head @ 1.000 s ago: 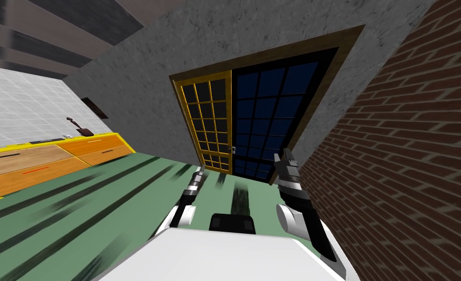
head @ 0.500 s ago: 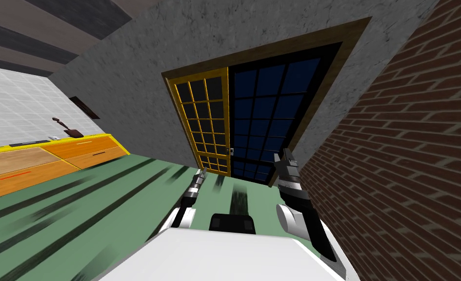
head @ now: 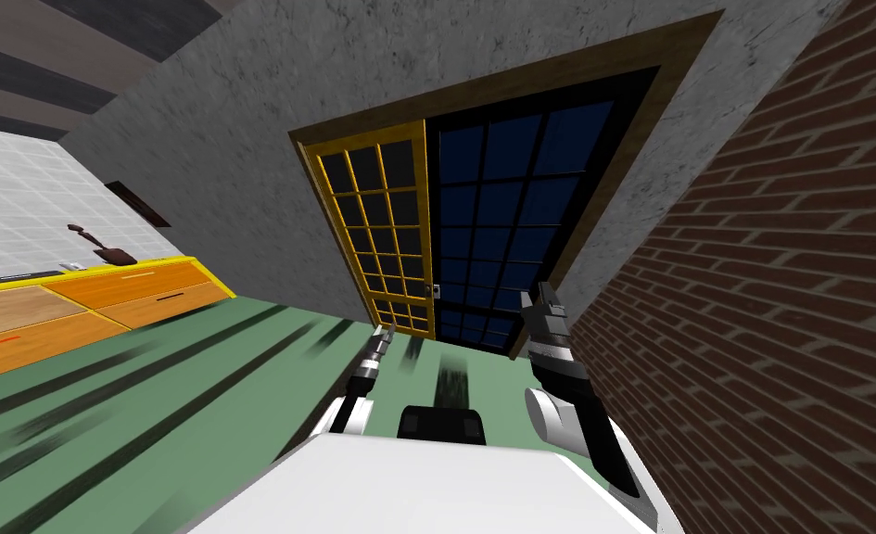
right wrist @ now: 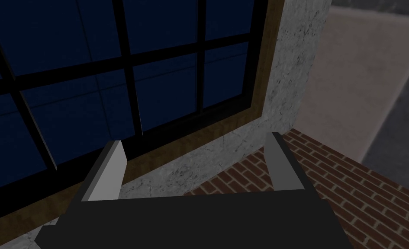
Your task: Pull the door open
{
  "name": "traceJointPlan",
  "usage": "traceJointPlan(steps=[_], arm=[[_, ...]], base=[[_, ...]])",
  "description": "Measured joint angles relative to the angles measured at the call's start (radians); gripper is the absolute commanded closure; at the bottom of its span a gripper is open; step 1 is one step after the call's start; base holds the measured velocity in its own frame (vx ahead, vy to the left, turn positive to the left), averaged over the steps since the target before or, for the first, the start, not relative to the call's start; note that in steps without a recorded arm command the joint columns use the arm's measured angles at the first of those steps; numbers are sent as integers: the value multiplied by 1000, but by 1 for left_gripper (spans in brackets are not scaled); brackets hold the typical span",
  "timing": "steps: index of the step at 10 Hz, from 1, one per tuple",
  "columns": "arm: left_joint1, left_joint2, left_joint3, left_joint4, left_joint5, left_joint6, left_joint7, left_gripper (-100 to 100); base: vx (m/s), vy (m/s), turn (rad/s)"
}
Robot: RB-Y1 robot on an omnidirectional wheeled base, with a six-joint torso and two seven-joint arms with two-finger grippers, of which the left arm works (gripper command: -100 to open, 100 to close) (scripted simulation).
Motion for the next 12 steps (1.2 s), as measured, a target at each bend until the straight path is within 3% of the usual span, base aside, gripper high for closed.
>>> traceJointPlan(steps=[12], arm=[[-55, -36, 21, 218, -86, -61, -243, -100]], base=[[105, -31, -22]])
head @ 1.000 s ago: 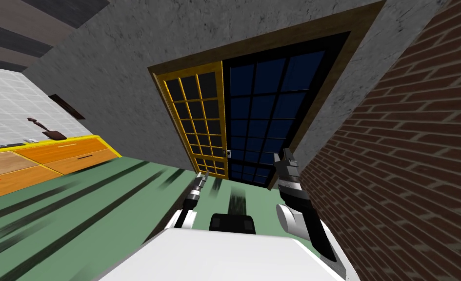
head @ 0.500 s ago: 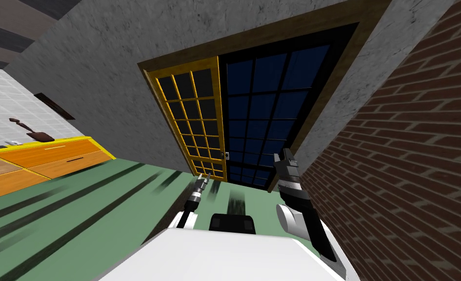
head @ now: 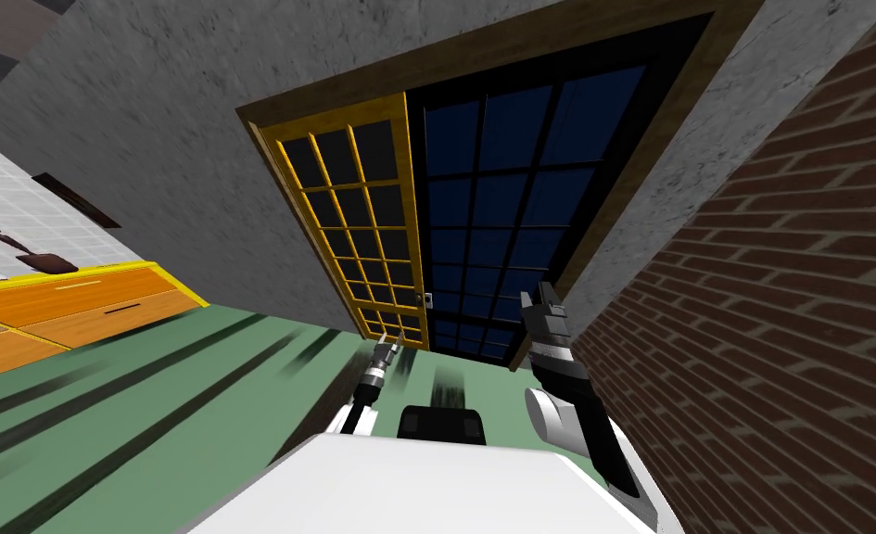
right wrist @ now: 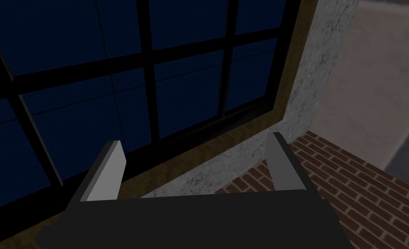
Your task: Pull the door open
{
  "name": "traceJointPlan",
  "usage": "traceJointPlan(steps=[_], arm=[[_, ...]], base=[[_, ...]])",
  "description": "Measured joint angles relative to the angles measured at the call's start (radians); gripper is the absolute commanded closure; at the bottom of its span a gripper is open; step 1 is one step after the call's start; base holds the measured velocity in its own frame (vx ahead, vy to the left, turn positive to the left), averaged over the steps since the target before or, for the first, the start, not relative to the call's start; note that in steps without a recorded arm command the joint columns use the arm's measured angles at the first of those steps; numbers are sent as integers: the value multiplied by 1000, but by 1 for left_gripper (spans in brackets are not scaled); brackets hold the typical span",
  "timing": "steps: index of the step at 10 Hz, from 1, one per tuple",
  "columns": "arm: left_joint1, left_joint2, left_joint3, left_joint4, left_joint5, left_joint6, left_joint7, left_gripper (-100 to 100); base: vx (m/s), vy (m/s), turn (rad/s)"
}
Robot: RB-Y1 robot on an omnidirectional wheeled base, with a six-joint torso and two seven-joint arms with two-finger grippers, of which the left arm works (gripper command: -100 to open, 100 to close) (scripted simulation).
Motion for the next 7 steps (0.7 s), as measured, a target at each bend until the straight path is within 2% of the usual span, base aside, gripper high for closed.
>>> traceJointPlan(steps=[3, 4, 7], arm=[[-14, -12, 6, 54, -18, -17, -54, -100], [-17, -21, 6, 69, -28, -21, -78, -100], [-25, -33, 9, 106, -47, -29, -129, -100]], base=[[122, 5, -20], [134, -2, -19], [99, 0, -8]])
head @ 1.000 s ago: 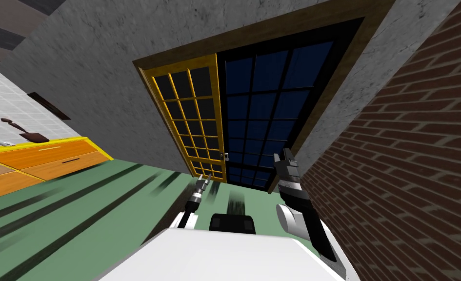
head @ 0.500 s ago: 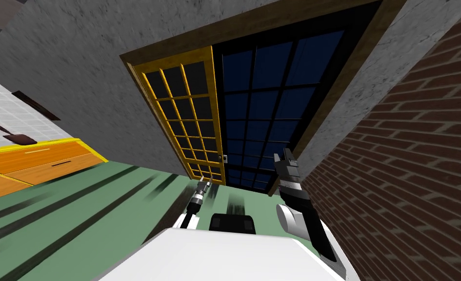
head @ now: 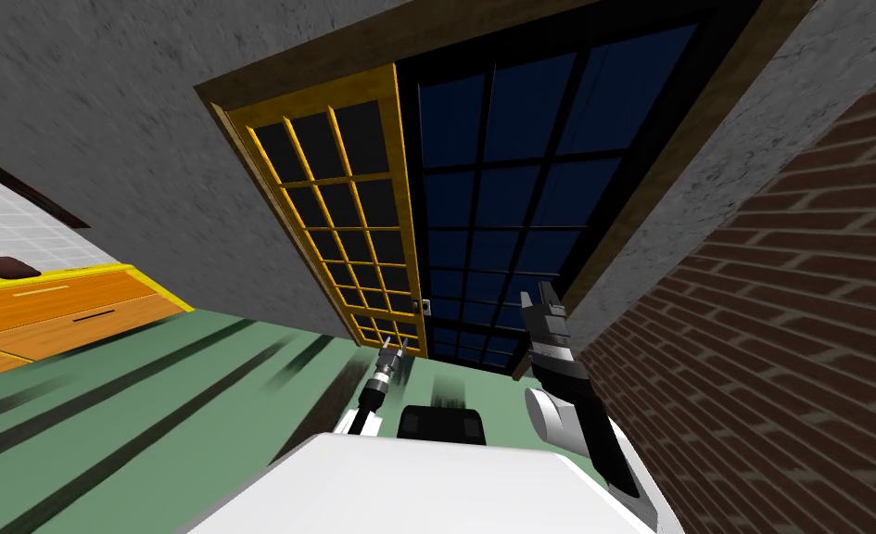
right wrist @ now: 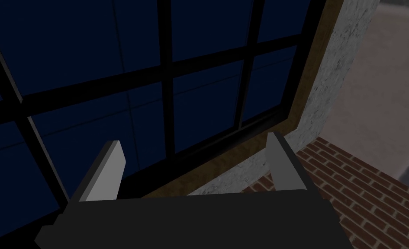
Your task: Pull the door open
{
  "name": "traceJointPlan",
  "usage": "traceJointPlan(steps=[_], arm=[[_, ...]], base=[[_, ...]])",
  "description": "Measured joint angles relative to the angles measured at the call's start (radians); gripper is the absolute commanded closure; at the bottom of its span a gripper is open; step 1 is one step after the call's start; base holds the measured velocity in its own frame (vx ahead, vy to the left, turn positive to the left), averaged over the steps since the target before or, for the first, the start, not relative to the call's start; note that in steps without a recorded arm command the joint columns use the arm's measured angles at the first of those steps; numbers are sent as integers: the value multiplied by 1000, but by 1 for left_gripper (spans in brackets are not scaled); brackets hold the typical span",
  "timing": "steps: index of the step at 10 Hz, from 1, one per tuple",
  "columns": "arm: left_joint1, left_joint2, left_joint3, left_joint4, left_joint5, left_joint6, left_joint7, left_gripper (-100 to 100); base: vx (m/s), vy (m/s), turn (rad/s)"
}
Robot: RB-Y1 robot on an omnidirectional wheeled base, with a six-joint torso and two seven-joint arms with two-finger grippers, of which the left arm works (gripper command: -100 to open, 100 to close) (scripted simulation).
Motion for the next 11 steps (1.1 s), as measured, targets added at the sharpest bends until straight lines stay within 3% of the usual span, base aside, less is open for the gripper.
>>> traceJointPlan(steps=[2, 6, 8, 9, 10, 11], arm=[[-10, -6, 5, 37, -10, -14, -31, -100], [-42, -36, 14, 115, -33, -38, -107, -100], [-44, -44, 12, 114, -42, -32, -123, -100], [-40, -24, 21, 135, -35, -36, -125, -100], [-17, -13, 22, 123, -32, -26, -125, -100], [-18, -7, 27, 136, -28, -23, -129, -100]], base=[[124, 35, -15], [159, 46, -3], [-7, -7, -11], [-158, -79, -9], [-114, -67, -3], [-92, -57, -15]])
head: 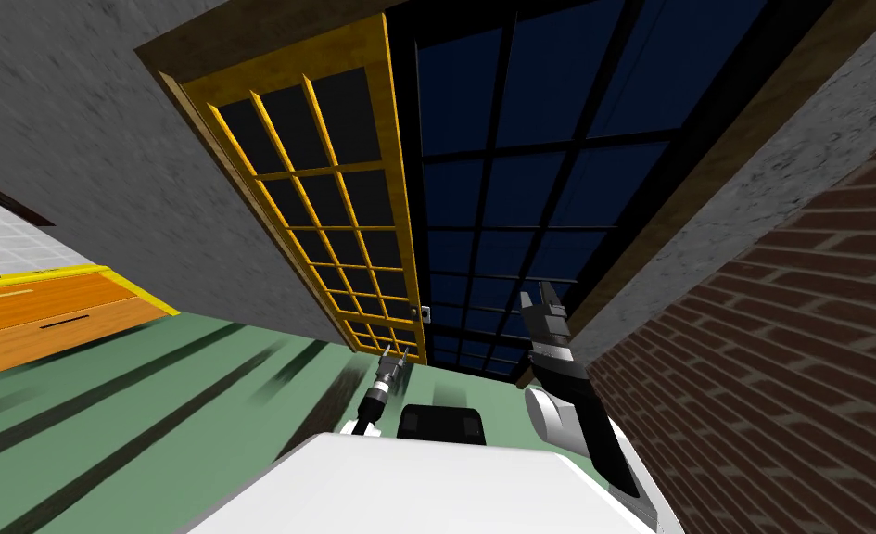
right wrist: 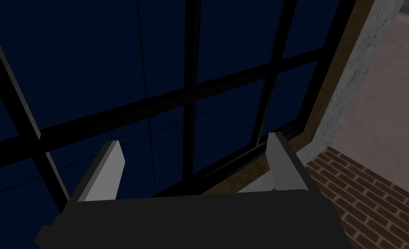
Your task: Pull the door open
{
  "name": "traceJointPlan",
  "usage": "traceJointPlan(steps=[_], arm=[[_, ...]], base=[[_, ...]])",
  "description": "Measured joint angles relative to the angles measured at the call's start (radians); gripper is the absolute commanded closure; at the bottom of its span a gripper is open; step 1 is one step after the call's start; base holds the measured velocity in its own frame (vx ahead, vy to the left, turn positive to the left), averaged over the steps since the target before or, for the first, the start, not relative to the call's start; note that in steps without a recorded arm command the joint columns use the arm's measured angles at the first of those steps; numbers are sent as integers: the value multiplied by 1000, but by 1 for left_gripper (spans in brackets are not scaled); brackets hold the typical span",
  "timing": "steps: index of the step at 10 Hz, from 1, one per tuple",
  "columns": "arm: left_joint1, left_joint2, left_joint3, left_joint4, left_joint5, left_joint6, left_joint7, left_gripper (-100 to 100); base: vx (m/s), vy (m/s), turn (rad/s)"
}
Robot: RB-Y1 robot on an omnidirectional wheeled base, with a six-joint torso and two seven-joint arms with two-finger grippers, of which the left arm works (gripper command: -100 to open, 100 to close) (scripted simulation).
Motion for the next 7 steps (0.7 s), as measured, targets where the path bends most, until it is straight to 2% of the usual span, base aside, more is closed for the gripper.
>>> traceJointPlan(steps=[1, 3, 4, 7], arm=[[-8, 9, 8, 23, 6, -1, -6, -100], [4, 39, 29, 69, 25, -10, -19, -100], [30, 60, 37, 66, 35, -3, -17, -100], [31, 80, 62, 119, 57, -3, -36, -100]], base=[[-153, -62, -24], [-192, -61, -22], [-122, -23, -7], [-86, -21, -15]])
